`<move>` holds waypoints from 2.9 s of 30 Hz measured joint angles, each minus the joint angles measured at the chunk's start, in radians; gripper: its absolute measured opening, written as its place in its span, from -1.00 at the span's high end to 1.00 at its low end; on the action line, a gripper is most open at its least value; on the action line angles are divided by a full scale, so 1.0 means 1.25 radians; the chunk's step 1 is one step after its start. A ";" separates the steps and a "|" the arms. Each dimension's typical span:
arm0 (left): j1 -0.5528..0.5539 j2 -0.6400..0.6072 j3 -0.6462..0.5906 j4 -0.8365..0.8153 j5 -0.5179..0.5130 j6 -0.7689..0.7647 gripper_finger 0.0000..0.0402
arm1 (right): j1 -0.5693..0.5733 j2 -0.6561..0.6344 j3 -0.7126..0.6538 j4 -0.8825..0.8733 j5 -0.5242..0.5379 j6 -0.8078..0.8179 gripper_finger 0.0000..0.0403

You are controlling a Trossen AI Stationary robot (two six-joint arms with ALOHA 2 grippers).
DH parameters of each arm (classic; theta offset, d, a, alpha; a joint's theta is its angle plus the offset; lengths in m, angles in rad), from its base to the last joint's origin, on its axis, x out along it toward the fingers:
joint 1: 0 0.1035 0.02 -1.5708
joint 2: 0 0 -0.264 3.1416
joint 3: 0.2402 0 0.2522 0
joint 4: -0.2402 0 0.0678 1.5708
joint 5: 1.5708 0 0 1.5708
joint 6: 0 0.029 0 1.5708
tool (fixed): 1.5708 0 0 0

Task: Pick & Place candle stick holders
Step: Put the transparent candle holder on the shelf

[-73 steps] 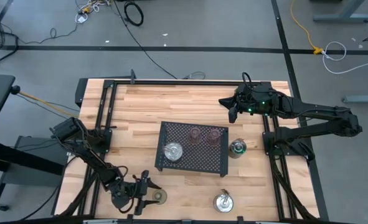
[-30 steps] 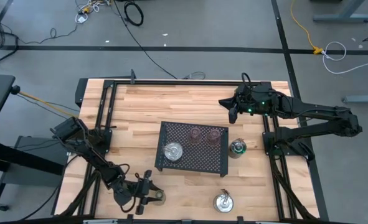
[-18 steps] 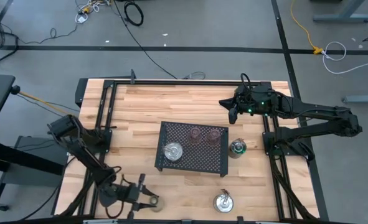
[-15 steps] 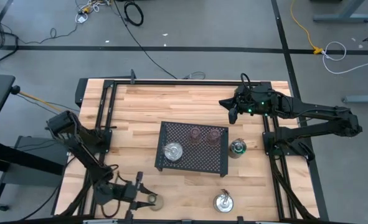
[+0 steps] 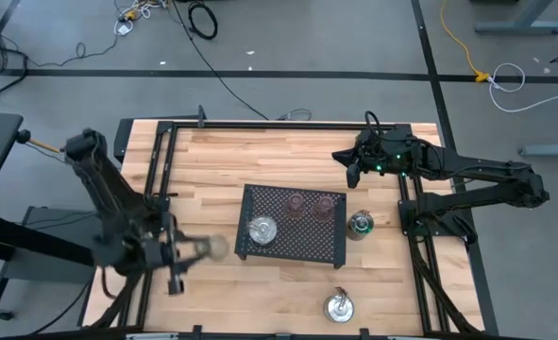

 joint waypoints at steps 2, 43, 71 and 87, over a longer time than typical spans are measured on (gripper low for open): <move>0.015 -0.046 0.000 0.000 -0.042 0.070 0.29 | 0.000 0.000 0.000 0.000 0.000 0.000 0.93; 0.881 -0.078 0.000 -0.397 0.889 -0.211 0.29 | 0.000 0.000 0.000 0.020 0.000 -0.092 0.93; 0.966 0.142 0.000 -0.209 1.213 -0.314 0.28 | 0.000 0.002 0.000 0.016 0.000 -0.197 0.93; 0.966 0.142 0.000 -0.210 1.214 -0.318 -0.01 | 0.000 0.002 0.000 0.006 0.000 -0.197 0.93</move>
